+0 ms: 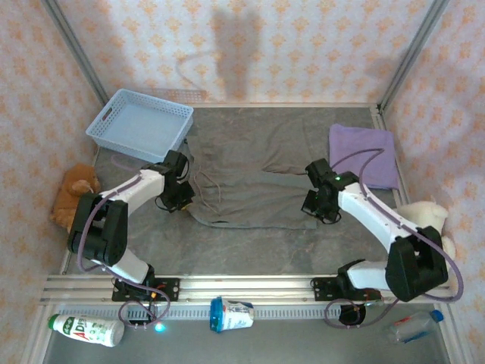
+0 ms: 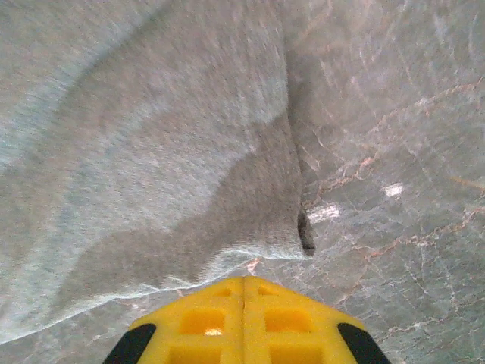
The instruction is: Fold and stack the mixed laundry pile
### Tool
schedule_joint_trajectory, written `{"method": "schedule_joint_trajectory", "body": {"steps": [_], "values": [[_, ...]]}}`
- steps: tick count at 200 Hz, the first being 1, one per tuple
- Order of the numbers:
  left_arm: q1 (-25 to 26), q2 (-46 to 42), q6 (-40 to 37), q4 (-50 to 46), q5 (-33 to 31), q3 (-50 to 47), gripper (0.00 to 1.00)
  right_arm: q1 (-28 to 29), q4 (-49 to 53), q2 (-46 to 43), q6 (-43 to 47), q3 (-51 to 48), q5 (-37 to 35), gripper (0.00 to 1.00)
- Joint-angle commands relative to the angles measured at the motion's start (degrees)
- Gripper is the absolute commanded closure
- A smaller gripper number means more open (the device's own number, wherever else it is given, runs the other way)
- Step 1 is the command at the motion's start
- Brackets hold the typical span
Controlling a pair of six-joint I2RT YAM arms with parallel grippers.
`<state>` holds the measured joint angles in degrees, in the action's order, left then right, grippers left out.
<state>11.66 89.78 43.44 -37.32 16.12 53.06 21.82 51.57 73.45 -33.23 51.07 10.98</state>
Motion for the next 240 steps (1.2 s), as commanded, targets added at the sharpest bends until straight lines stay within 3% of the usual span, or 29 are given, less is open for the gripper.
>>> {"method": "schedule_joint_trajectory", "body": {"steps": [1,8,27,36,57,76,85,98,116,155,188,214,240], "values": [[0.69,1.42,-0.87,-3.48,-0.17,1.91,1.00,0.28,2.12,2.05,1.78,0.47,-0.12,1.00],[0.82,1.72,-0.69,-3.45,-0.17,1.98,1.00,0.30,1.83,3.28,1.89,0.12,1.08,0.99],[1.03,2.13,-0.33,-2.97,-0.16,1.61,1.00,0.24,-0.14,4.92,1.24,-1.91,2.83,0.58],[1.08,2.07,0.00,-2.72,-0.20,1.08,1.00,0.28,-1.70,4.76,1.00,-3.29,2.87,0.45],[1.23,1.72,0.50,-2.16,-0.07,-0.06,1.00,0.24,-4.33,5.78,0.80,-5.40,2.49,0.40],[1.22,1.44,0.68,-1.97,-0.22,-0.61,1.00,0.24,-7.12,8.38,0.47,-6.87,2.39,0.42],[1.18,1.54,0.59,-1.99,-0.38,-0.80,1.00,0.28,-8.42,9.77,0.26,-7.49,1.62,0.48],[1.17,1.71,0.51,-1.91,-0.34,-1.10,1.00,0.26,-9.79,11.42,-0.08,-7.98,-0.50,0.66],[1.19,2.22,0.48,-1.79,0.03,-1.57,1.00,0.14,-10.18,12.59,-0.04,-7.45,-1.02,1.00],[2.50,0.93,-0.66,-3.59,0.80,-3.13,1.00,0.17,-1.24,4.84,-0.99,-8.60,-1.57,1.00],[7.52,-1.77,-0.09,-6.54,2.41,-6.19,1.00,0.79,9.44,-4.17,-2.75,-10.67,1.06,1.00],[8.79,-6.72,2.70,-9.21,3.29,-7.90,1.00,0.80,14.09,-9.64,-5.16,-6.06,1.07,1.00],[8.24,-11.10,3.68,-13.22,-0.76,-2.11,1.00,0.58,12.70,-7.78,-5.44,1.63,0.57,1.00]]}}
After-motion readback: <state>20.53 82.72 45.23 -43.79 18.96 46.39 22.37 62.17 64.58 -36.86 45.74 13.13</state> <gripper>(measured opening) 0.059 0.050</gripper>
